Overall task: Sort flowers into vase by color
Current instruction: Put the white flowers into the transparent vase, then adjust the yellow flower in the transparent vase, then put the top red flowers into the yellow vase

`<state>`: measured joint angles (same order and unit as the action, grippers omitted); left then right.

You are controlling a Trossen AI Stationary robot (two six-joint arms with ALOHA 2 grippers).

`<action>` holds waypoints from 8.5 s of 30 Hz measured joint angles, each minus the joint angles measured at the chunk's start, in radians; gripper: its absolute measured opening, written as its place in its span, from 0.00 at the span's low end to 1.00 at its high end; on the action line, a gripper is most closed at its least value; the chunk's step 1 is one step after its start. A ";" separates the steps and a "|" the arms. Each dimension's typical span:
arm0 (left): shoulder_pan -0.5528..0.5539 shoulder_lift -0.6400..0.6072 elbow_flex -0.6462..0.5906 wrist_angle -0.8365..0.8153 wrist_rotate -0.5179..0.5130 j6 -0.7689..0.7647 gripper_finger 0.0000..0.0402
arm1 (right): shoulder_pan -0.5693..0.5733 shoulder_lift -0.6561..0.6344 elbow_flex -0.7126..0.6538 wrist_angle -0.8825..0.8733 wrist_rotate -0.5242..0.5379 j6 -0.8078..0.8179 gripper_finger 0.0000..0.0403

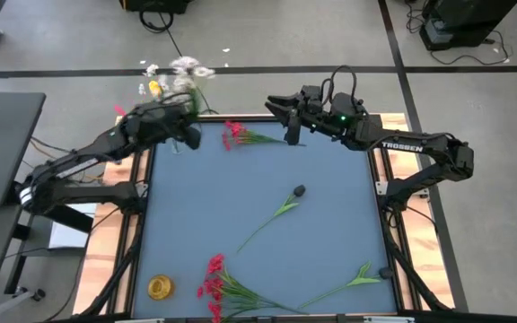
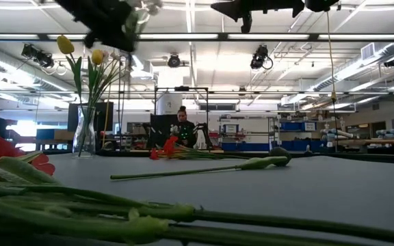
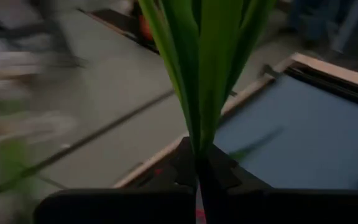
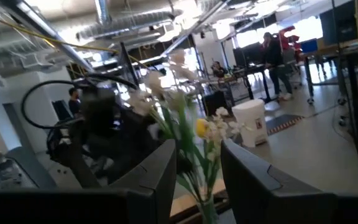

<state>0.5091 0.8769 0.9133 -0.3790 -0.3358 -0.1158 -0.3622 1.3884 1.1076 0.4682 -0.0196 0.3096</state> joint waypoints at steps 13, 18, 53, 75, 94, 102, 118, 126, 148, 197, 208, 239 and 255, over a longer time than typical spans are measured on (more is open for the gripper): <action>0.000 -0.207 -0.109 -0.080 -0.252 0.035 0.01 | -0.046 0.000 0.000 -0.015 -0.034 0.001 0.33; 0.011 -0.205 -0.109 -0.139 -0.331 0.037 0.01 | -0.055 0.000 0.000 -0.016 -0.044 0.001 0.34; 0.122 -0.118 -0.109 -0.204 -0.362 -0.322 0.20 | -0.061 0.001 0.000 -0.080 -0.106 -0.069 0.33; 0.122 -0.139 0.097 -0.519 -0.155 -0.311 0.63 | -0.040 0.001 0.000 -0.128 -0.142 -0.083 0.33; 0.141 -0.034 0.104 -0.583 0.105 -0.550 0.80 | -0.004 0.034 -0.002 -0.527 -0.197 -0.044 0.39; 0.162 -0.036 0.211 -0.610 0.148 -0.639 0.74 | 0.085 0.219 0.000 -0.319 -0.346 0.191 0.39; 0.162 -0.004 0.219 -0.568 0.037 -0.741 0.83 | 0.160 0.895 0.603 0.162 -0.310 0.354 0.59; 0.161 -0.001 0.219 -0.567 -0.060 -0.897 0.84 | 0.160 1.180 0.996 0.256 -0.230 0.540 0.58; 0.131 0.118 0.219 -0.554 -0.132 -1.007 0.84 | 0.153 1.376 1.213 0.294 -0.136 0.710 0.55; 0.029 0.165 0.218 -0.535 -0.070 -1.340 0.84 | 0.207 1.374 1.249 0.280 0.027 -0.051 0.28; 0.016 0.164 0.218 -0.499 -0.062 -1.296 0.84 | 0.206 1.374 1.249 0.257 0.038 -0.050 0.02; 0.008 0.058 0.218 -0.403 0.080 -0.746 0.96 | 0.205 1.372 1.249 0.265 0.004 0.089 0.04; 0.008 -0.142 0.219 -0.330 0.080 -0.400 0.96 | 0.133 1.374 1.249 0.318 -0.070 0.502 0.57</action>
<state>0.5175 0.7346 1.1324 -0.7092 -0.2561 -0.5156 -0.2296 2.7625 2.3562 0.7865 -0.0895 0.8116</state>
